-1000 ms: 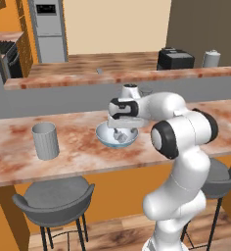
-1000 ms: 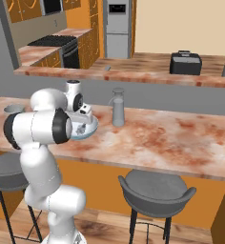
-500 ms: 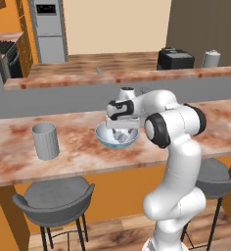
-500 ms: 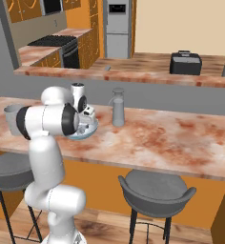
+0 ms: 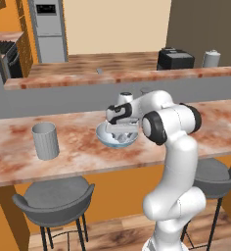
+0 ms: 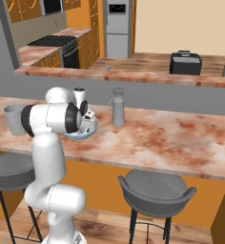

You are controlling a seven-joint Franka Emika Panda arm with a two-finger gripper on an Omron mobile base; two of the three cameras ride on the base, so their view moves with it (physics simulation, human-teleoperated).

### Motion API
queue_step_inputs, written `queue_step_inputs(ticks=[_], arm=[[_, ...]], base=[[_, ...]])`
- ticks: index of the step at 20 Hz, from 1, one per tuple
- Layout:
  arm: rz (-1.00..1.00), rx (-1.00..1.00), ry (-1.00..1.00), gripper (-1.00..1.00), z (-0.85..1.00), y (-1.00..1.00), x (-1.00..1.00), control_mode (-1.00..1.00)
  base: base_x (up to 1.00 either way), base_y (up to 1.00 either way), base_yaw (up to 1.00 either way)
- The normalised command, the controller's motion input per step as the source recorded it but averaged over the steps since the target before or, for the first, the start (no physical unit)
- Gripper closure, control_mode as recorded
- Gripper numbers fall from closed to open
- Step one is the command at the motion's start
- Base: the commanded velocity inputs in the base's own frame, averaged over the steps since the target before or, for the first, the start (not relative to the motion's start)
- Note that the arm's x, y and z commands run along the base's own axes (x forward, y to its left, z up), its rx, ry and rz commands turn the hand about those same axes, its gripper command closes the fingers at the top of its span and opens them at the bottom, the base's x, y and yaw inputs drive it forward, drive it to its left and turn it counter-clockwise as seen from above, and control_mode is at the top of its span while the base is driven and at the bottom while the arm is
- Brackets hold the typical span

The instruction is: There are two ice cubes in the ice bowl. Place both ice cubes in the glass cup.

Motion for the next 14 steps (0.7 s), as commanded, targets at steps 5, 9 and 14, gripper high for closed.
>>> queue_step_inputs(ticks=[5, 9, 14], arm=[[0.00, 0.00, 0.00, -1.00, -0.18, 0.04, 0.10, -1.00], [0.00, 0.00, 0.00, -1.00, -0.18, 0.06, 0.18, -1.00], [0.00, 0.00, 0.00, -1.00, -0.20, 0.19, 0.04, -1.00]], base=[[0.00, 0.00, 0.00], [0.00, 0.00, 0.00], [0.00, 0.00, 0.00]])
